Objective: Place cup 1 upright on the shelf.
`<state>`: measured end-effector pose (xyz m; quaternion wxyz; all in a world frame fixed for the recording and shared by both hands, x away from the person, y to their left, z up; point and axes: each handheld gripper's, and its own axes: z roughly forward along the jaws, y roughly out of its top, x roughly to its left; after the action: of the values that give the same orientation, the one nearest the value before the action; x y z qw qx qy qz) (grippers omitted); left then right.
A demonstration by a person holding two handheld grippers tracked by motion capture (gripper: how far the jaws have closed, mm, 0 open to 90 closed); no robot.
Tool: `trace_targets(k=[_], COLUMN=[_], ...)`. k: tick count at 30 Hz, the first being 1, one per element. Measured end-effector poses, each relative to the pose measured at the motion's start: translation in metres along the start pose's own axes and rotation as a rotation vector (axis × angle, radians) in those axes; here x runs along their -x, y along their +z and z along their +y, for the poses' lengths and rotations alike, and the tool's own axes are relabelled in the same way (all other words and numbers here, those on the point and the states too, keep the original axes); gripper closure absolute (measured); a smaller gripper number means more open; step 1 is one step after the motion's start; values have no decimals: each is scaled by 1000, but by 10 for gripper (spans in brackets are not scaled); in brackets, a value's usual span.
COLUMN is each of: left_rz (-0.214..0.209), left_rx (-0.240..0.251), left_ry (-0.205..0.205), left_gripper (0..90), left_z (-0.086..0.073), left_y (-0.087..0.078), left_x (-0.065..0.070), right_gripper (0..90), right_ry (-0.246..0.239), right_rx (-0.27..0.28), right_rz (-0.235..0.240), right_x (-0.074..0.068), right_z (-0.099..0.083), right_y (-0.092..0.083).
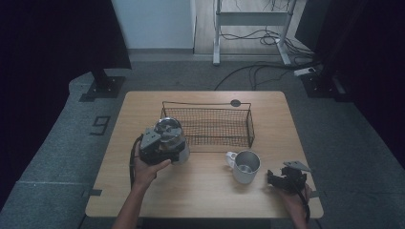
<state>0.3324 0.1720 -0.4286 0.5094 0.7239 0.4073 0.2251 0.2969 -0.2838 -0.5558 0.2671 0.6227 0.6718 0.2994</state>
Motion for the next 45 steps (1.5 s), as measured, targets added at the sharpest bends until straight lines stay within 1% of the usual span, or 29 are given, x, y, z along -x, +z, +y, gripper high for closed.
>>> trace_targets(k=[5, 12, 17, 26, 31, 45], left_rz=[5, -4, 0, 1, 4, 3], left_rx=[-2, 16, 18, 29, 24, 22], left_ry=[7, 1, 9, 3, 8, 0], left_gripper=[42, 42, 42, 42, 42, 42], left_z=[5, 13, 16, 21, 24, 29], left_y=[1, 0, 0, -3, -2, 2], left_x=[1, 0, 0, -4, -7, -10], right_gripper=[103, 104, 104, 105, 105, 105], right_ry=[2, 2, 2, 1, 1, 1], right_rx=[-1, 0, 0, 1, 1, 1], right_rz=[0, 1, 0, 0, 0, 0], right_x=[0, 0, 0, 0, 0, 0], right_z=[0, 0, 0, 0, 0, 0], right_y=[0, 0, 0, 0, 0, 0])
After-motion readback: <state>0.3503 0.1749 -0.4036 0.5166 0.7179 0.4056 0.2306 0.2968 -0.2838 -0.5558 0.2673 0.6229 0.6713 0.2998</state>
